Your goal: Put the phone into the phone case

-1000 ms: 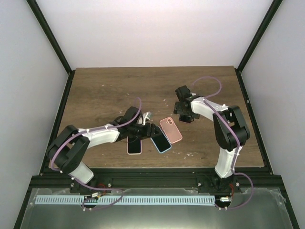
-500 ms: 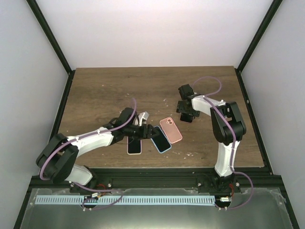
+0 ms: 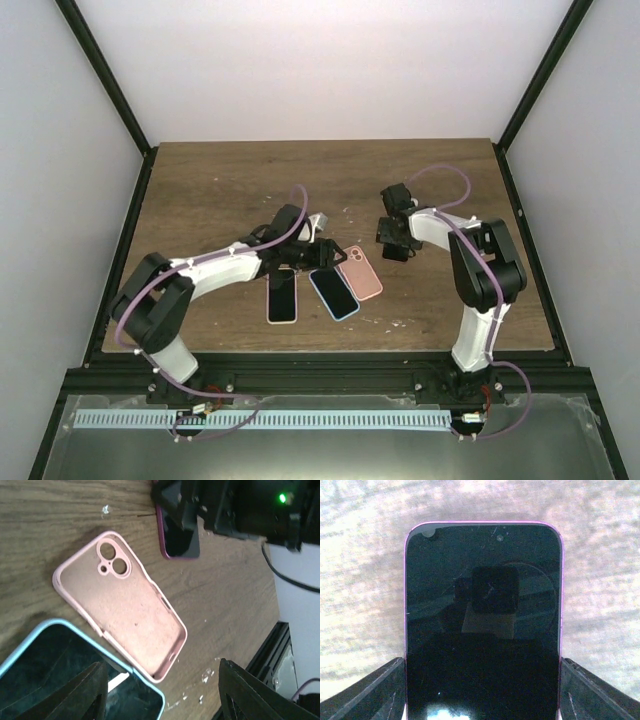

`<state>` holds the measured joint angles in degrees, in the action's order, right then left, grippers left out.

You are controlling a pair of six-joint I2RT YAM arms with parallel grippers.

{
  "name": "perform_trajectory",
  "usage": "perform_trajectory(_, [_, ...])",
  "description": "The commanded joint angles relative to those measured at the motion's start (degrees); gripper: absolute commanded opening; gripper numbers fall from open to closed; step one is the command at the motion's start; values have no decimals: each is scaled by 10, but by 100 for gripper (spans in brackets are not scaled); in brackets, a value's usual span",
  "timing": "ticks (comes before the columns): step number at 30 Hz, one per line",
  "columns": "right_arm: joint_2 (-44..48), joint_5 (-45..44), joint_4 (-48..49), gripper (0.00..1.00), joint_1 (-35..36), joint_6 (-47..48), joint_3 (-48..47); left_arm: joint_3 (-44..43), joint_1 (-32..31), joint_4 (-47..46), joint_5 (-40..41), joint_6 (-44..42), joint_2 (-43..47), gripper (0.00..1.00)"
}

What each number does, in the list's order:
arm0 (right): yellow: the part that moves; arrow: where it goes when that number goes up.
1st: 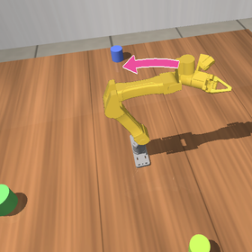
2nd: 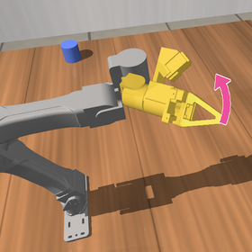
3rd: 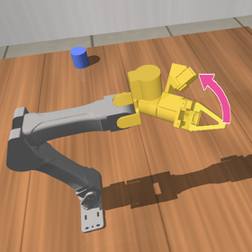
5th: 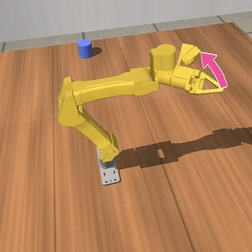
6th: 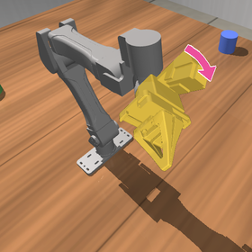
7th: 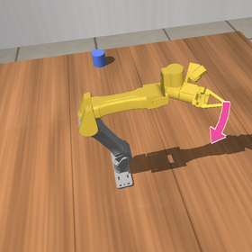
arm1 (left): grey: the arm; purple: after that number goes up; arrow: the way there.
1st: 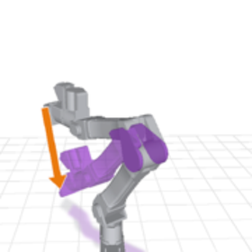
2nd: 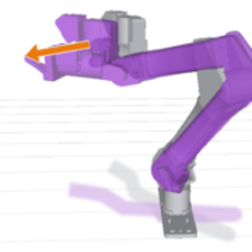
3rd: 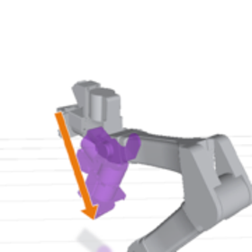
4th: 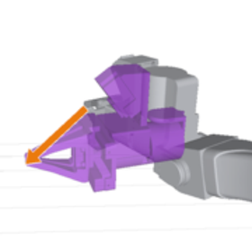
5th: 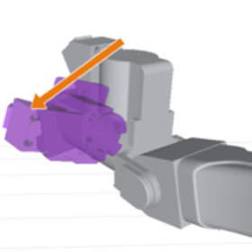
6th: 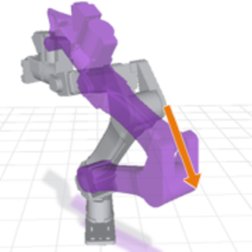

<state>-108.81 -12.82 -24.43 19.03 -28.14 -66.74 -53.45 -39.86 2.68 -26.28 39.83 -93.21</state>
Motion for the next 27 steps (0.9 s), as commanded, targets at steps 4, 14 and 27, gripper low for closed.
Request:
perform_trajectory(4, [51, 42, -21, 68, -6, 15, 73, -53, 8, 5, 22, -8, -78, 62])
perform_trajectory(14, [134, 90, 0, 64, -6, 16, 156, -95, 21, -16, 0, -3, -161, 63])
perform_trajectory(27, [247, 137, -13, 62, 16, 27, 187, -154, 21, -45, -46, 24, -236, 63])
